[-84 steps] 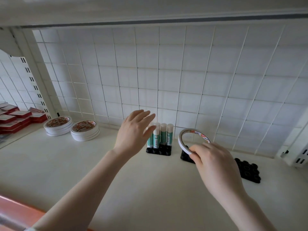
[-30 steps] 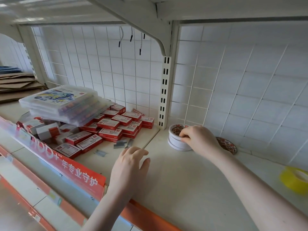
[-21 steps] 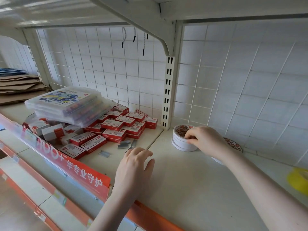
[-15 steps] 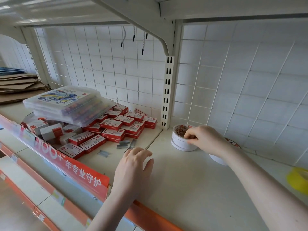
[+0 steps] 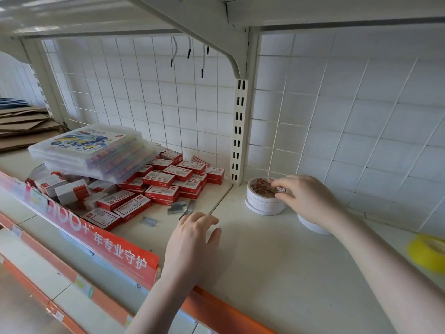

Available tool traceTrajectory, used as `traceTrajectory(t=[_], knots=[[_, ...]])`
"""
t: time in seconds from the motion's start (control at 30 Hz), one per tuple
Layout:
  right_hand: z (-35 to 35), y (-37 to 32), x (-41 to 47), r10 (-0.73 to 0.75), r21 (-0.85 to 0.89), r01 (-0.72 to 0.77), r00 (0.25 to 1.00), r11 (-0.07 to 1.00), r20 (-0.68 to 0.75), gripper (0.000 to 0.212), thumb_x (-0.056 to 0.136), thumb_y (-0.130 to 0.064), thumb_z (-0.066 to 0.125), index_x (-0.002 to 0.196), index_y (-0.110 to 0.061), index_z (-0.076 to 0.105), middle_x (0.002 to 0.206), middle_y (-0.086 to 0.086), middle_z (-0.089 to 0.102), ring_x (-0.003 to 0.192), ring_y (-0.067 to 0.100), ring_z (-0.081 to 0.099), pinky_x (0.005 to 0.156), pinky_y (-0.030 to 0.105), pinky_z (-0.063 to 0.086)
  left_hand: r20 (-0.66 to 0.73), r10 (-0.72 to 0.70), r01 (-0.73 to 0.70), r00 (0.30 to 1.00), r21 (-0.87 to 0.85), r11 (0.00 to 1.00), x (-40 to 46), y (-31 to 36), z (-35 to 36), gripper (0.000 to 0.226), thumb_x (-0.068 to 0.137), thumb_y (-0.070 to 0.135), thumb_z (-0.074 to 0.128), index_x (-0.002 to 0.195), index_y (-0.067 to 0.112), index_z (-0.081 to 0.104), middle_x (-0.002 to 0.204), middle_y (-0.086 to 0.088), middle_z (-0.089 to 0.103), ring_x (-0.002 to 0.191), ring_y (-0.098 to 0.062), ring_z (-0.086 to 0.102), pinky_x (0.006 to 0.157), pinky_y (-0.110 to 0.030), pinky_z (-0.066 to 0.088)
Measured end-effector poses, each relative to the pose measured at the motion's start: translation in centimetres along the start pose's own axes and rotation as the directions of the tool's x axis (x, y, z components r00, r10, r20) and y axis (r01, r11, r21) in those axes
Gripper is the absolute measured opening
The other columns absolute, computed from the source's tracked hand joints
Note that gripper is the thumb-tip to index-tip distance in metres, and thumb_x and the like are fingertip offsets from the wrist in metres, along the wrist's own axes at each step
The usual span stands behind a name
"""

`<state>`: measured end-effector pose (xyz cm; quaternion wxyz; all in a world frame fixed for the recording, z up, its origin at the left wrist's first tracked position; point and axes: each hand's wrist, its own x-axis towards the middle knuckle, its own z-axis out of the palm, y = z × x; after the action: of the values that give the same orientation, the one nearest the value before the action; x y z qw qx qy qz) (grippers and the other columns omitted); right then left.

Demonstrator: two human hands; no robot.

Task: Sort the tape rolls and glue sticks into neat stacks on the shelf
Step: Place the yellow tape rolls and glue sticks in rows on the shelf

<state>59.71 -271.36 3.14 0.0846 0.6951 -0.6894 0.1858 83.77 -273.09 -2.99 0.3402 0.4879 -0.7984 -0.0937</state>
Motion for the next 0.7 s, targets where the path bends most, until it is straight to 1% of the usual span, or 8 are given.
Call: traceTrajectory(t=[0.1,0.2,0.3,0.37,0.43,0.5,0.6,0.7], knots=[[-1.6,0.9,-2.4,0.079,-0.048,-0.084,0.992,0.995,-0.1,0.024,0.092,-0.021,0.055,0.113,-0.019,0.066,0.108,0.003,0.066,0.104,0.026,0.054,0.082,0.032,0.037,-0.016,0.016,-0.015,1.0,0.023,1.0,-0.2,0.3,0.1,0.024,0.091,0.03,0.055,0.112,0.024,0.066,0.116,0.011,0.06,0.111,-0.012,0.051,0.083,-0.022,0.038],[-3.3,2.5,-6.2,0.164,-0.081,-0.177,0.975,0.981,-0.151,0.021,0.091,-0.019,0.057,0.109,-0.017,0.067,0.103,0.003,0.066,0.1,0.027,0.056,0.078,0.032,0.037,-0.032,0.039,-0.038,0.999,0.035,0.999,-0.4,1.2,0.4,0.024,0.088,0.027,0.06,0.11,0.02,0.067,0.112,0.006,0.064,0.106,-0.017,0.055,0.081,-0.027,0.043],[-4.4,4.6,-10.7,0.203,-0.143,-0.234,0.958,0.962,-0.203,0.018,0.082,-0.012,0.068,0.1,-0.011,0.071,0.093,0.008,0.07,0.088,0.033,0.063,0.072,0.037,0.046,-0.009,0.048,-0.048,0.999,0.015,0.999,-1.1,3.2,1.1,0.028,0.089,0.03,0.058,0.115,0.022,0.064,0.117,0.008,0.061,0.109,-0.016,0.053,0.083,-0.026,0.042],[-5.1,6.2,-14.0,0.231,-0.188,-0.281,0.94,0.941,-0.25,0.023,0.071,-0.007,0.078,0.093,-0.008,0.072,0.084,0.011,0.07,0.077,0.034,0.066,0.066,0.04,0.051,0.01,0.053,-0.053,0.999,0.007,0.999,-1.9,5.0,1.8,0.029,0.089,0.031,0.058,0.116,0.022,0.063,0.117,0.008,0.06,0.11,-0.016,0.051,0.082,-0.028,0.042],[-6.0,7.8,-17.6,0.259,-0.218,-0.331,0.918,0.918,-0.3,0.026,0.065,-0.006,0.082,0.088,-0.007,0.071,0.079,0.012,0.07,0.069,0.034,0.066,0.061,0.041,0.053,0.027,0.063,-0.063,0.998,0.003,0.998,-2.9,7.3,2.6,0.029,0.088,0.031,0.059,0.116,0.022,0.063,0.116,0.007,0.06,0.108,-0.018,0.052,0.082,-0.031,0.044],[-7.0,9.4,-21.5,0.292,-0.235,-0.381,0.894,0.894,-0.34,0.026,0.063,-0.007,0.083,0.085,-0.007,0.07,0.076,0.012,0.068,0.066,0.035,0.065,0.058,0.041,0.053,0.028,0.076,-0.076,0.997,0.004,0.997,-4.0,9.9,3.5,0.029,0.087,0.03,0.061,0.114,0.021,0.064,0.114,0.006,0.062,0.105,-0.021,0.053,0.081,-0.033,0.046],[-8.5,12.0,-27.6,0.364,-0.23,-0.469,0.85,0.853,-0.381,0.032,0.06,-0.009,0.085,0.089,-0.006,0.071,0.079,0.013,0.069,0.069,0.035,0.066,0.06,0.042,0.054,0.01,0.105,-0.105,0.994,0.006,0.994,-6.2,14.8,5.2,0.027,0.084,0.026,0.066,0.109,0.018,0.067,0.108,0.003,0.064,0.1,-0.025,0.056,0.078,-0.035,0.047],[-10.2,15.0,-33.6,0.382,-0.238,-0.503,0.826,0.831,-0.414,0.037,0.055,-0.008,0.088,0.088,-0.004,0.071,0.078,0.013,0.069,0.068,0.035,0.066,0.058,0.044,0.053,-0.003,0.121,-0.121,0.993,-0.01,0.993,-9.2,20.7,7.6,0.027,0.081,0.024,0.069,0.107,0.017,0.068,0.105,0.002,0.066,0.097,-0.026,0.057,0.076,-0.036,0.048]])
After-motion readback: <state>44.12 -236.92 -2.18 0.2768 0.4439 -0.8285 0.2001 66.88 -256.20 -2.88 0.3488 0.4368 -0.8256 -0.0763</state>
